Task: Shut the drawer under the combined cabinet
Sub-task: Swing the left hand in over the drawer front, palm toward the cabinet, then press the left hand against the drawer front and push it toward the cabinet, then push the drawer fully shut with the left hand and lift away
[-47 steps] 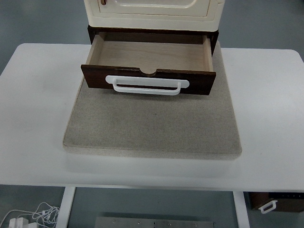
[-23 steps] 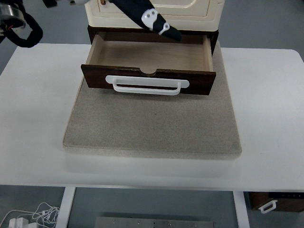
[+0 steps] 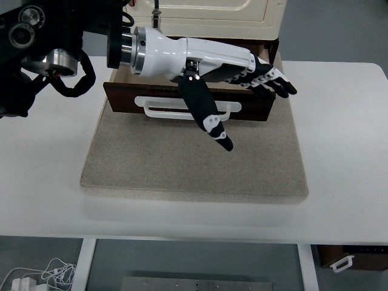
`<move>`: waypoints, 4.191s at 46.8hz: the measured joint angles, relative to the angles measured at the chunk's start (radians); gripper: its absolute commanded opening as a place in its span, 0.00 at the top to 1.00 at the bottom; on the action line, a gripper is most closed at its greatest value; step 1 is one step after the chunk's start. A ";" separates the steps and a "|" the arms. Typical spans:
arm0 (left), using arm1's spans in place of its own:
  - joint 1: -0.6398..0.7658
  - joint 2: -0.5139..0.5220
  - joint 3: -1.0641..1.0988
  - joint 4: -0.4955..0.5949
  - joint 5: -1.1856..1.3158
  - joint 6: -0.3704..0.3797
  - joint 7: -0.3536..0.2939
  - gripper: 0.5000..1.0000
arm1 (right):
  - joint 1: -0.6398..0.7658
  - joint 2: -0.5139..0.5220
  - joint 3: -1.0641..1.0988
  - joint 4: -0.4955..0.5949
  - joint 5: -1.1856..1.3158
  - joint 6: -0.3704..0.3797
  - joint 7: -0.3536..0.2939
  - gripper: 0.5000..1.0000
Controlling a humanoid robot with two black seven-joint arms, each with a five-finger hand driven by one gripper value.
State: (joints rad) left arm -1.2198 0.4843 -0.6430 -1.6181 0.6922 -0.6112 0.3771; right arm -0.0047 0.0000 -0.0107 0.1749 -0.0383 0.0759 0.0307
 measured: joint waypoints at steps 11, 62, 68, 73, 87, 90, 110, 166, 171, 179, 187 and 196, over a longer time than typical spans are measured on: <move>0.017 0.005 0.111 -0.041 0.018 0.000 0.047 0.00 | 0.000 0.000 0.000 0.000 0.000 0.000 0.000 0.10; 0.050 -0.002 0.190 0.080 0.023 0.000 0.234 0.00 | 0.000 0.000 0.000 0.000 0.000 0.000 0.000 0.10; 0.049 0.000 0.189 0.095 0.030 0.000 0.234 0.00 | 0.000 0.000 0.000 0.000 0.000 0.000 0.000 0.10; 0.048 0.000 0.181 0.119 0.035 0.000 0.234 0.00 | 0.000 0.000 0.000 0.000 0.000 0.000 0.000 0.10; 0.042 0.001 0.174 0.155 0.043 0.000 0.234 0.00 | 0.000 0.000 0.000 0.000 0.000 0.000 0.000 0.10; 0.041 0.001 0.173 0.165 0.052 0.000 0.234 0.00 | 0.000 0.000 0.000 0.000 0.000 0.000 0.000 0.10; 0.034 -0.006 0.120 0.252 0.089 0.000 0.233 0.00 | 0.000 0.000 0.000 0.000 0.000 -0.001 0.000 0.10; 0.014 -0.096 0.033 0.484 0.180 0.000 0.234 0.00 | 0.000 0.000 0.000 0.000 0.000 0.000 0.000 0.10; 0.014 -0.099 0.031 0.492 0.181 0.000 0.234 0.00 | 0.000 0.000 0.000 0.000 0.000 0.000 0.000 0.10; 0.014 -0.099 0.031 0.502 0.182 0.000 0.234 0.00 | 0.000 0.000 0.000 0.000 0.000 0.000 0.000 0.10; 0.014 -0.099 0.022 0.518 0.182 0.000 0.234 0.00 | 0.000 0.000 0.000 0.000 0.000 -0.001 0.000 0.10; 0.014 -0.099 0.011 0.523 0.182 0.000 0.234 0.00 | 0.000 0.000 0.000 0.000 0.000 0.000 0.000 0.10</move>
State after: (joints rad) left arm -1.2053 0.3854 -0.6317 -1.0952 0.8741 -0.6109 0.6109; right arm -0.0046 0.0000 -0.0107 0.1749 -0.0384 0.0754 0.0307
